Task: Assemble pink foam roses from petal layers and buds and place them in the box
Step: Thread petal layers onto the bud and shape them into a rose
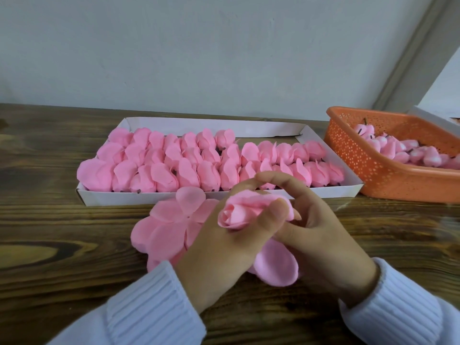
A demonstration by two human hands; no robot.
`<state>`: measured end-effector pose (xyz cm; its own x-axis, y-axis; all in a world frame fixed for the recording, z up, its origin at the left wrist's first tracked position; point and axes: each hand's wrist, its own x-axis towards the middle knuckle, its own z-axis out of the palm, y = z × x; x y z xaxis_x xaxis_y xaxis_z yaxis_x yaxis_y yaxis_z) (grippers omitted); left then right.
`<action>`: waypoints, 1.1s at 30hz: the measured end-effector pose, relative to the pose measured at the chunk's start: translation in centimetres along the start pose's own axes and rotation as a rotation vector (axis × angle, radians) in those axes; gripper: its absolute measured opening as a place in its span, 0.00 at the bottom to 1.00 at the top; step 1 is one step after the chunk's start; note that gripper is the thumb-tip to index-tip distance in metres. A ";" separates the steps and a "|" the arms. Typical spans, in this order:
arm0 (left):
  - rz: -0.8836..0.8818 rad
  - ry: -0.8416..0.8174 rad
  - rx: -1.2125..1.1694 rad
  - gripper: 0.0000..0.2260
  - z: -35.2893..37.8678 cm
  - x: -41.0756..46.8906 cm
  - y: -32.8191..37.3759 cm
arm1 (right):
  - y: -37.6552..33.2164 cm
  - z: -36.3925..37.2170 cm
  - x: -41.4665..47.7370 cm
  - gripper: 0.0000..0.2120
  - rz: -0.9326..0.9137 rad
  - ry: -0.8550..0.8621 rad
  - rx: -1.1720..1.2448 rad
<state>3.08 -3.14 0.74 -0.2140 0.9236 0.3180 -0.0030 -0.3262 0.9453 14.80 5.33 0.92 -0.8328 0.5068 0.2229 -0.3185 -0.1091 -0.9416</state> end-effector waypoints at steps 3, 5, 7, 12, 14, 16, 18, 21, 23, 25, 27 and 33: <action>0.020 -0.093 0.089 0.17 -0.1 -0.2 0.4 | -0.2 -0.1 0.0 0.26 0.018 0.013 0.030; -0.060 -0.174 0.034 0.11 -0.5 0.1 1.1 | -0.5 -0.2 0.0 0.23 0.043 -0.001 0.042; -0.024 -0.276 -0.018 0.16 -0.7 0.2 1.2 | -0.9 -0.2 0.0 0.27 0.080 -0.041 0.043; -0.056 -0.254 0.097 0.18 -0.6 0.3 1.3 | -1.0 -0.2 0.0 0.19 0.126 -0.094 -0.039; -0.063 -0.236 0.161 0.14 -0.5 0.2 1.3 | -1.0 -0.5 0.0 0.17 0.147 -0.091 -0.030; -0.035 -0.208 0.209 0.11 -0.4 0.2 1.3 | -1.0 -0.7 0.0 0.18 0.170 -0.069 -0.003; 0.013 -0.150 0.201 0.10 -0.3 0.1 0.9 | -1.1 -0.9 0.0 0.17 0.167 -0.039 -0.001; -0.032 -0.073 0.118 0.13 -0.5 0.1 0.7 | -1.4 -1.0 0.0 0.16 0.136 0.063 -0.093; -0.009 -0.080 0.167 0.14 -0.6 0.1 0.7 | -1.5 -1.0 0.0 0.13 0.087 0.148 -0.212; -0.009 -0.055 0.154 0.13 -0.7 0.2 0.6 | -1.6 -0.8 -0.1 0.14 0.011 0.239 -0.327; -0.015 -0.010 0.127 0.12 -0.7 0.2 0.4 | -1.5 -0.7 -0.2 0.17 -0.088 0.300 -0.390; -0.020 0.013 0.048 0.09 -0.5 0.1 0.4 | -1.2 -0.3 -0.5 0.14 -0.370 0.337 -0.655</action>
<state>2.54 -3.26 1.10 -0.2272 0.9270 0.2984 0.0395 -0.2974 0.9539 15.70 5.43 1.86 -0.5121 0.6526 0.5584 -0.1305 0.5835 -0.8015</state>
